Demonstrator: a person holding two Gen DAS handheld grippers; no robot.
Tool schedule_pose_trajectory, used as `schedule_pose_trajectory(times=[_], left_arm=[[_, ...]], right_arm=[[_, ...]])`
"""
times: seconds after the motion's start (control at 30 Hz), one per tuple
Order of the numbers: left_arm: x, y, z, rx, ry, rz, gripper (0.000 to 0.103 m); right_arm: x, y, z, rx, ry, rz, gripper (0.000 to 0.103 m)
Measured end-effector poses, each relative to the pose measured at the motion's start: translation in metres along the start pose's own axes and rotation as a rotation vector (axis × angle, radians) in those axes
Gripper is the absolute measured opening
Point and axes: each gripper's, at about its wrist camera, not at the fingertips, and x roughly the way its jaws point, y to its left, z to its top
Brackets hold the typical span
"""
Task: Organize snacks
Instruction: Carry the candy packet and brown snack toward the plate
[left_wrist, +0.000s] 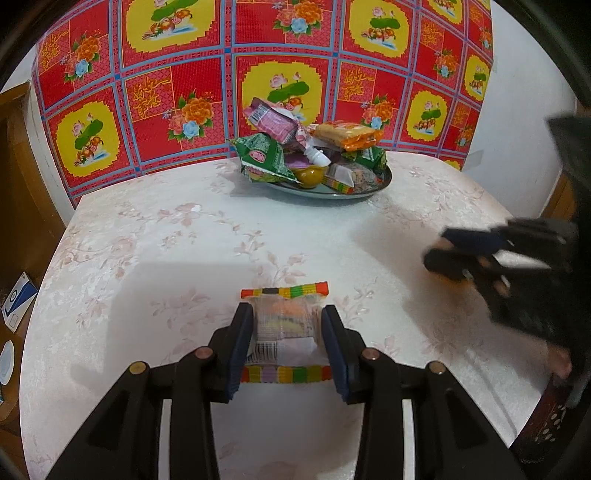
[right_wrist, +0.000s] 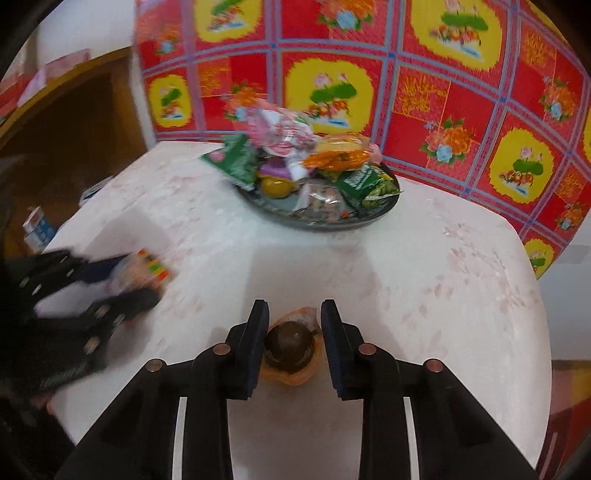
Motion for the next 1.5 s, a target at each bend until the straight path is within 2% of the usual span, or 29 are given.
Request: schedule_pose_trajectory(times=[0.3,0.5,0.87,1.0,1.1,1.27,1.37,1.5], left_arm=[[0.0,0.0,0.0,0.003,-0.002,0.004,0.039],[0.0,0.0,0.0,0.004,-0.002,0.005,0.039],[0.001,0.001,0.0,0.004,-0.002,0.009,0.039],[0.0,0.001,0.002,0.011,0.036,0.003,0.036],[-0.008,0.0,0.009,0.017,0.072,-0.016,0.036],[-0.037,0.0,0.029,0.028,0.011,0.017,0.036],[-0.043,-0.002,0.041,0.029,-0.004,0.03,0.036],[-0.038,-0.005,0.055,0.041,-0.009,0.035,0.036]], right_arm=[[-0.012,0.013,-0.03,-0.024,-0.013,0.003,0.031],[-0.01,0.002,-0.035,0.022,-0.027,0.013,0.031],[-0.01,0.004,-0.038,0.01,-0.051,-0.004,0.03],[-0.013,0.001,-0.032,0.02,-0.04,0.022,0.03],[-0.023,0.0,-0.02,0.018,-0.064,0.025,0.03],[-0.042,-0.003,0.002,0.012,-0.124,0.042,0.03],[-0.04,-0.007,0.01,0.021,-0.117,0.073,0.03],[-0.036,-0.007,0.02,-0.011,-0.126,0.032,0.03]])
